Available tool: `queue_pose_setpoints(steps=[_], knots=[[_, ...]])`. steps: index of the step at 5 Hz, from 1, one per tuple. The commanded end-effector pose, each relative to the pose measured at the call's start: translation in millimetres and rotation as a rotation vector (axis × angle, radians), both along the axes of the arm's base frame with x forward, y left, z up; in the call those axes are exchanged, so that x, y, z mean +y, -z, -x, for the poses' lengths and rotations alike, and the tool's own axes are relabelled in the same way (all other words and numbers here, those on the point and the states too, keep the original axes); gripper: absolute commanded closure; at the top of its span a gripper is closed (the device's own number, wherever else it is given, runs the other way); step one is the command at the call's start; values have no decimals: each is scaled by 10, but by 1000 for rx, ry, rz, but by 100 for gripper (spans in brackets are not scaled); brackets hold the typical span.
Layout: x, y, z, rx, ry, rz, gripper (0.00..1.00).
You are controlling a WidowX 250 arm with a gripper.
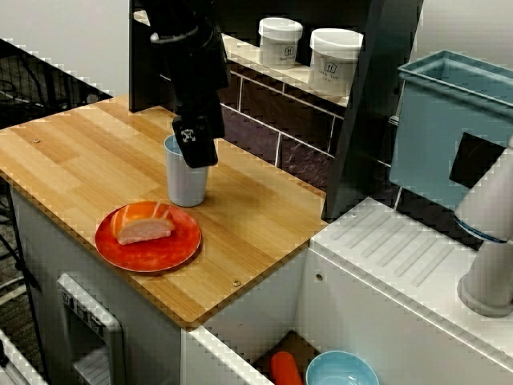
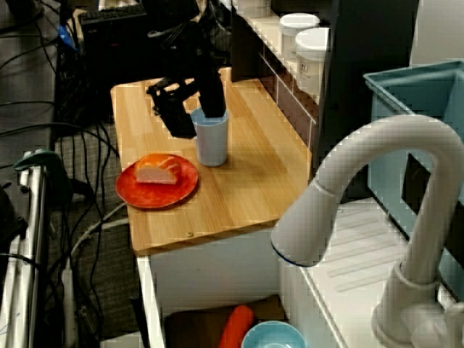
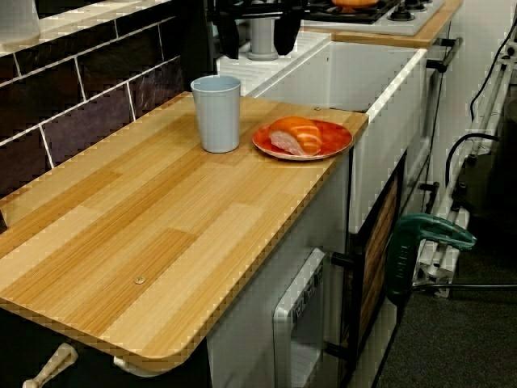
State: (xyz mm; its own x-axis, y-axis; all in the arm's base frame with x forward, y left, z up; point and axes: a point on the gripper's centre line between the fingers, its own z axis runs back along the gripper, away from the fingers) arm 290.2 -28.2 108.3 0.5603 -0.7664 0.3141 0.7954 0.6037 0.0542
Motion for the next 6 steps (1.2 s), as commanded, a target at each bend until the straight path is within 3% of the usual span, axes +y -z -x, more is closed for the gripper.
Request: queue_pose_setpoints(steps=[1,3,6], knots=[[-132,253,-105,-52,77,-59,0],[-229,613,-287,-6,105,-112,0],[0,618,-283,25,156,-133,0]])
